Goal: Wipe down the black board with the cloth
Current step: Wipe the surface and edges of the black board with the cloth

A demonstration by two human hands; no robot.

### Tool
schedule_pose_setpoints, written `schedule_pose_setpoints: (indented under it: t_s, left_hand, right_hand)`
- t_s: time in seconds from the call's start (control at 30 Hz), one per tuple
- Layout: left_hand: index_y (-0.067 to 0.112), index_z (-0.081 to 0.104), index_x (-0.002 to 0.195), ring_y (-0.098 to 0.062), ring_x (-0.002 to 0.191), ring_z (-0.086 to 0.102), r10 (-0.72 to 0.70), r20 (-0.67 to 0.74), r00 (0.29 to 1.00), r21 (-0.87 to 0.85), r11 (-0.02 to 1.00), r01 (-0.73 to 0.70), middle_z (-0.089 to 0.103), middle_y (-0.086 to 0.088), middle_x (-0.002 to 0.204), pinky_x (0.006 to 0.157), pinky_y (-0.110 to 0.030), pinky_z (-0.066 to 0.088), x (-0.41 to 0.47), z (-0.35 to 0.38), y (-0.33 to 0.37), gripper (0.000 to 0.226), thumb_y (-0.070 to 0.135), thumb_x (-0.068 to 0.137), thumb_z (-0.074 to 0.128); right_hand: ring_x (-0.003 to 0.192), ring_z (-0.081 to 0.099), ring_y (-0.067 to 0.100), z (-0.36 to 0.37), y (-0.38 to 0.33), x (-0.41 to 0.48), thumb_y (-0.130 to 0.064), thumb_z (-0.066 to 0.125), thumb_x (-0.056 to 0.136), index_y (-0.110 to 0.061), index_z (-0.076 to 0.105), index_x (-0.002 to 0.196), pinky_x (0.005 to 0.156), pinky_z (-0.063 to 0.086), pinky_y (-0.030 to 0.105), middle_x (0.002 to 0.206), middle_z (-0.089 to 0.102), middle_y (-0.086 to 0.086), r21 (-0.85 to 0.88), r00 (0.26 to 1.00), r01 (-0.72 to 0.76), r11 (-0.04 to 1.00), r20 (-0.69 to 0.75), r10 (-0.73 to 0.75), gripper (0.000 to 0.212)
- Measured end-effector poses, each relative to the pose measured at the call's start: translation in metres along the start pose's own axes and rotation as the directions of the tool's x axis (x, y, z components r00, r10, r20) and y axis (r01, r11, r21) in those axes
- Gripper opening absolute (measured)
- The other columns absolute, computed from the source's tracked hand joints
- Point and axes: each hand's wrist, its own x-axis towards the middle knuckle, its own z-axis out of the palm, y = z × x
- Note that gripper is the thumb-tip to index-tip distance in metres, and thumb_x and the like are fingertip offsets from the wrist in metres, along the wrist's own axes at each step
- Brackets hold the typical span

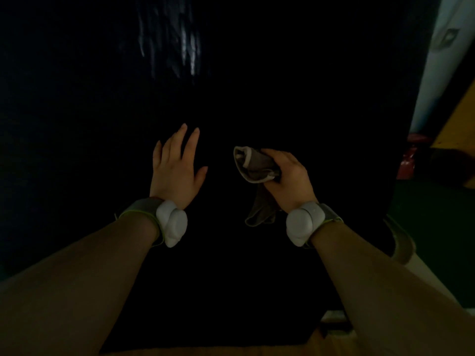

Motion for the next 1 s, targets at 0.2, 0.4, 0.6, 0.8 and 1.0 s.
schedule_pose_setpoints:
  t_s: [0.2, 0.4, 0.6, 0.8, 1.0]
  left_hand:
    - [0.014, 0.020, 0.149, -0.035, 0.136, 0.028, 0.015, -0.061, 0.998, -0.005, 1.000, -0.016, 0.021, -0.014, 0.154, 0.113, -0.054, 0.011, 0.035, -0.033, 0.005, 0.076, 0.031, 0.087, 0.059]
    - [0.016, 0.018, 0.150, -0.034, 0.137, 0.026, 0.038, -0.138, 0.990, 0.002, 0.999, -0.038, 0.020, -0.013, 0.155, 0.114, -0.052, 0.010, 0.068, -0.069, 0.009, 0.075, 0.033, 0.088, 0.058]
    - [0.017, 0.015, 0.150, -0.032, 0.139, 0.023, 0.059, -0.180, 0.982, 0.021, 0.998, -0.056, 0.019, -0.012, 0.155, 0.115, -0.051, 0.008, 0.102, -0.102, 0.010, 0.076, 0.032, 0.089, 0.057]
    - [0.012, 0.012, 0.150, -0.028, 0.142, 0.018, 0.108, -0.210, 0.972, 0.004, 0.994, -0.110, 0.026, -0.010, 0.153, 0.116, -0.046, 0.004, 0.136, -0.133, 0.010, 0.074, 0.033, 0.092, 0.052]
    - [0.005, 0.015, 0.149, -0.027, 0.143, 0.015, 0.150, -0.221, 0.964, -0.007, 0.988, -0.155, 0.023, -0.011, 0.154, 0.117, -0.041, 0.001, 0.172, -0.158, 0.002, 0.071, 0.033, 0.094, 0.049]
  right_hand:
    - [0.142, 0.026, 0.028, -0.027, -0.018, 0.020, -0.012, 0.058, 0.095, -0.009, 0.029, 0.146, 0.115, 0.023, 0.034, 0.153, 0.031, 0.011, -0.011, 1.000, 0.021, 1.000, -0.007, -0.022, 0.059]
    - [0.138, 0.033, 0.028, -0.054, -0.039, 0.044, -0.015, 0.060, 0.094, -0.013, 0.029, 0.147, 0.114, 0.027, 0.035, 0.151, 0.034, 0.011, 0.003, 0.997, 0.061, 0.998, -0.044, -0.061, 0.061]
    - [0.126, 0.045, 0.032, -0.091, -0.069, 0.071, -0.012, 0.057, 0.094, -0.017, 0.038, 0.141, 0.106, 0.039, 0.046, 0.141, 0.044, 0.011, 0.092, 0.992, 0.095, 0.991, -0.091, -0.087, 0.051]
    - [0.118, 0.049, 0.030, -0.121, -0.092, 0.095, -0.012, 0.059, 0.092, -0.013, 0.046, 0.135, 0.094, 0.041, 0.032, 0.134, 0.047, 0.012, 0.000, 0.971, 0.101, 0.995, -0.219, -0.099, 0.045]
    - [0.118, 0.048, 0.028, -0.144, -0.114, 0.121, -0.014, 0.060, 0.091, -0.014, 0.047, 0.134, 0.093, 0.038, 0.025, 0.136, 0.042, 0.010, -0.073, 0.948, 0.105, 0.992, -0.293, -0.122, 0.045]
